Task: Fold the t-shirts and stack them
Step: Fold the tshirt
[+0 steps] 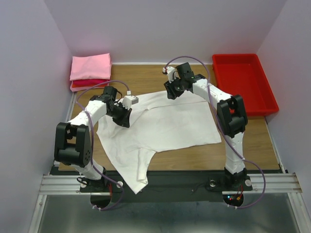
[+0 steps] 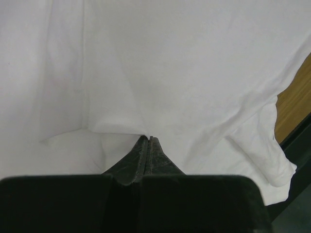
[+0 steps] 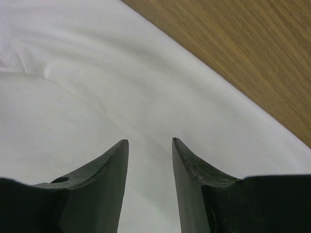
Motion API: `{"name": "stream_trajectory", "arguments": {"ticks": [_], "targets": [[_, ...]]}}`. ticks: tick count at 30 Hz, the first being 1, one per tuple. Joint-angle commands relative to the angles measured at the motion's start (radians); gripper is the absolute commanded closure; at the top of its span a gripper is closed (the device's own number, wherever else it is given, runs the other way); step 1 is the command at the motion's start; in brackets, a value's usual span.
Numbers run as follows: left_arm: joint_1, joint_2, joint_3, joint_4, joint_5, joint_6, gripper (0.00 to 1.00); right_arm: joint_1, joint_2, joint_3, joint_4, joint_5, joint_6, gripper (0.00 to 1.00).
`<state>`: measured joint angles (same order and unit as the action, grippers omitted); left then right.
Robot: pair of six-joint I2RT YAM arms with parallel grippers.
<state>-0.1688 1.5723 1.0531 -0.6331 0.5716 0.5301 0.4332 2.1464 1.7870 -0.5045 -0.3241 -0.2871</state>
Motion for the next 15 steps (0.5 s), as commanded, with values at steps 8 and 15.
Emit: {"name": "stream_trajectory", "arguments": {"ticks": [8, 15], "targets": [[-0.021, -0.011, -0.007, -0.028, -0.009, -0.041, 0.89, 0.004, -0.028, 0.015, -0.006, 0.008, -0.01, 0.53], [-0.044, 0.006, 0.007, -0.042, 0.027, -0.044, 1.0, 0.004, -0.017, 0.031, -0.008, 0.023, -0.015, 0.54]]}}
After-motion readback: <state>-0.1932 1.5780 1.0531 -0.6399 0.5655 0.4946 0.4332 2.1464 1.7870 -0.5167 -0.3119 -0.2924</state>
